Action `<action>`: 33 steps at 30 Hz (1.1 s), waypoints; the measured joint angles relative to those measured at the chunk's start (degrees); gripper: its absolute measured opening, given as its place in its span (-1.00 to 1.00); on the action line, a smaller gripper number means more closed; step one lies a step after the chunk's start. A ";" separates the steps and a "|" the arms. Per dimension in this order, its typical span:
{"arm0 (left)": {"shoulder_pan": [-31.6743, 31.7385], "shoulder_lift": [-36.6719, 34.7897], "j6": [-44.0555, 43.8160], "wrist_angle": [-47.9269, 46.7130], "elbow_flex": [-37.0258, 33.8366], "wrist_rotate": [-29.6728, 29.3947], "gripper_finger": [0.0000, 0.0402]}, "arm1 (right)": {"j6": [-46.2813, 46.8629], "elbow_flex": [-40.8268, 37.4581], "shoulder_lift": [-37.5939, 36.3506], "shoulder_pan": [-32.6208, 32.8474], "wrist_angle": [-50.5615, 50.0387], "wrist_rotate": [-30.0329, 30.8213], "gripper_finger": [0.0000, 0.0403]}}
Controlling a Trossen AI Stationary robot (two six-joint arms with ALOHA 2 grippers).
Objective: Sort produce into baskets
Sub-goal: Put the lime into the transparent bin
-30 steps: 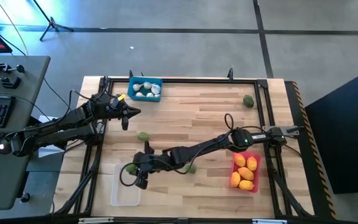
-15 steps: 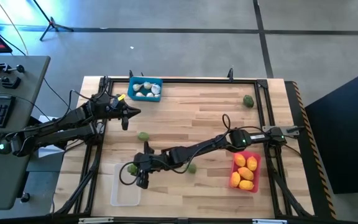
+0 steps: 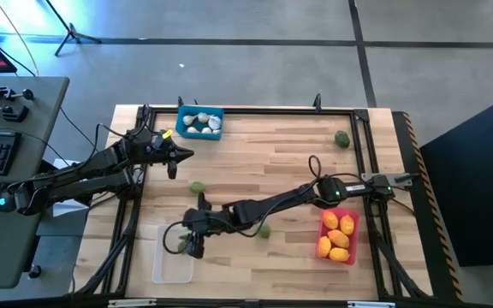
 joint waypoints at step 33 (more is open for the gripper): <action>-0.02 0.02 0.60 -2.45 0.00 0.37 -0.96 | 39.81 -36.80 -27.55 13.25 -15.52 24.86 -1.00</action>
